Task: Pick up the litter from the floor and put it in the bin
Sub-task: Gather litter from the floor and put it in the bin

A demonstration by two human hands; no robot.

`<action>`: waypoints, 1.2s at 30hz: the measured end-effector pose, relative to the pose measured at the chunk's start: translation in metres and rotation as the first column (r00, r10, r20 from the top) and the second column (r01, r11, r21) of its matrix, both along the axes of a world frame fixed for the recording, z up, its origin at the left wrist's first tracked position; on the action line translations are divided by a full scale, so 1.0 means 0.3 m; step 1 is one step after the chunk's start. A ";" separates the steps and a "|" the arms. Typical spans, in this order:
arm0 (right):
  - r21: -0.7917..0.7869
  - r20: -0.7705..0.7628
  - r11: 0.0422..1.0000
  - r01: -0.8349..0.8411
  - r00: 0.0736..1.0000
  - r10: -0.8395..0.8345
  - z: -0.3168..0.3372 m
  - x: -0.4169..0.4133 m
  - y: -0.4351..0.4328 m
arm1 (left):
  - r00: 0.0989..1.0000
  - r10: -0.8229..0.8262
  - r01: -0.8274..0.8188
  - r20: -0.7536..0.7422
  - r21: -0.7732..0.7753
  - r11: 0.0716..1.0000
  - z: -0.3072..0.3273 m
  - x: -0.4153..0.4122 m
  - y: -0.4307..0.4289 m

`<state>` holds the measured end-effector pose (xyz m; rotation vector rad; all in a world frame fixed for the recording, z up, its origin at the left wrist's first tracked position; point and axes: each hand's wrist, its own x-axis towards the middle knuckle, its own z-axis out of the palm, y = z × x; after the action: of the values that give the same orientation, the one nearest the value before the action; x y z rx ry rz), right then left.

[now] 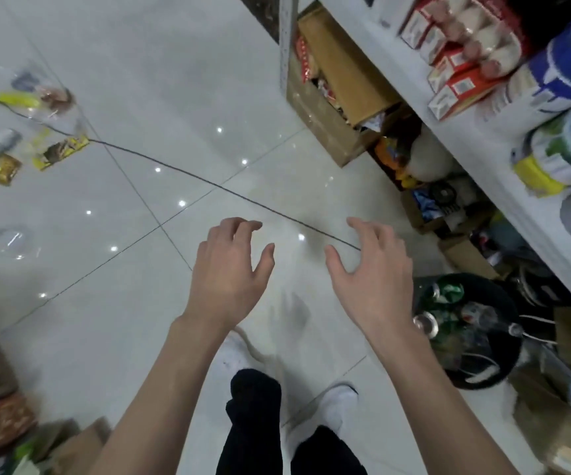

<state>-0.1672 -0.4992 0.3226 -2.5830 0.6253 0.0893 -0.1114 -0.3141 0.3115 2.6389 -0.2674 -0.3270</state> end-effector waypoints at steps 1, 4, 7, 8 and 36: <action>0.001 0.004 0.999 -0.037 0.999 0.037 0.010 0.039 0.048 | 0.999 0.033 -0.033 -0.002 0.007 0.999 0.010 0.018 0.060; 0.030 0.023 0.993 -0.112 0.993 0.112 0.043 0.157 0.203 | 0.994 0.114 -0.114 0.003 0.011 0.993 0.036 0.074 0.241; 0.051 0.024 0.981 -0.189 0.982 0.188 0.077 0.270 0.366 | 0.982 0.187 -0.187 -0.002 0.010 0.982 0.076 0.140 0.416; 0.056 0.025 0.975 -0.216 0.976 0.215 0.090 0.306 0.419 | 0.977 0.215 -0.215 -0.010 0.007 0.977 0.095 0.163 0.471; 0.107 0.024 0.684 -0.722 0.689 0.724 0.034 1.387 1.643 | 0.647 0.761 -0.756 -0.043 0.093 0.648 0.067 0.807 1.635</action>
<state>0.2490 -0.0063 0.3328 -2.5591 -0.4385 0.3961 0.1307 0.1765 0.3317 2.5139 0.8966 -0.1423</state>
